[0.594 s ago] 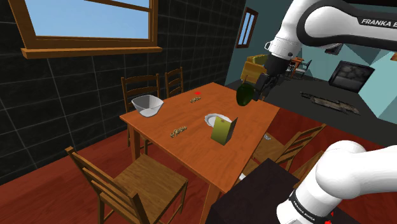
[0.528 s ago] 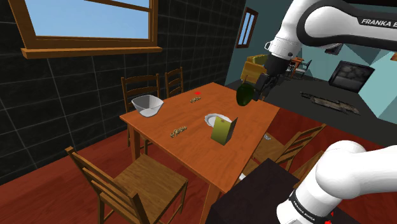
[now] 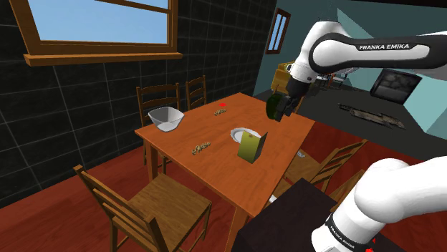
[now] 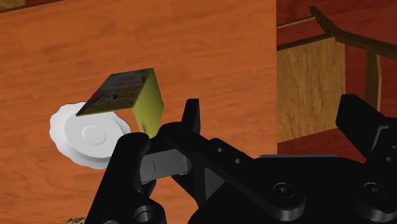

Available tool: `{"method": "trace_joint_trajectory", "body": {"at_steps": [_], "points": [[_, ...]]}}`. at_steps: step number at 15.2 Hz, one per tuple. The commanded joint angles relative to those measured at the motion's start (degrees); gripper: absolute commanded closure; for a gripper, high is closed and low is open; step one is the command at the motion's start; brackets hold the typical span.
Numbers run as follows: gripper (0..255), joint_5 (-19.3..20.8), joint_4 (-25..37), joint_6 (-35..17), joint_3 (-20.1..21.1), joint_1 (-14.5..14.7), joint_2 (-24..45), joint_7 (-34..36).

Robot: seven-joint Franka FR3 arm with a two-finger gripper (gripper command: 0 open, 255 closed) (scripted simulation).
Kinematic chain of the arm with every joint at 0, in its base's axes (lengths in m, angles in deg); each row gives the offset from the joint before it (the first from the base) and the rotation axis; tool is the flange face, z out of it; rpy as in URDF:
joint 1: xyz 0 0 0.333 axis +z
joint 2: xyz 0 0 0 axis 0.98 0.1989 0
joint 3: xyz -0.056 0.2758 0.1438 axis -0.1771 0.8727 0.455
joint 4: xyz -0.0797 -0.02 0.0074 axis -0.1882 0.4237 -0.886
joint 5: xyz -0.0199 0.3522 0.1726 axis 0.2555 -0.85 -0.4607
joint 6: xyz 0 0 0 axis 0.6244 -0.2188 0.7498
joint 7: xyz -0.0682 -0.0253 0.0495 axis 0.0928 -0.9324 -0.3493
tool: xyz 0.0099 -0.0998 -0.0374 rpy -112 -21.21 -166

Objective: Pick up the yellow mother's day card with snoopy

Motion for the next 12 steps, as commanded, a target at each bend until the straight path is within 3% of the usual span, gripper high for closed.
{"method": "trace_joint_trajectory", "body": {"at_steps": [1,12], "points": [[0,0.5,-0.43,-3.72,-0.93,-0.2,3.18,-1.58],[0,0.95,2.55,-22.16,-7.39,-1.19,24.59,-12.25]]}}
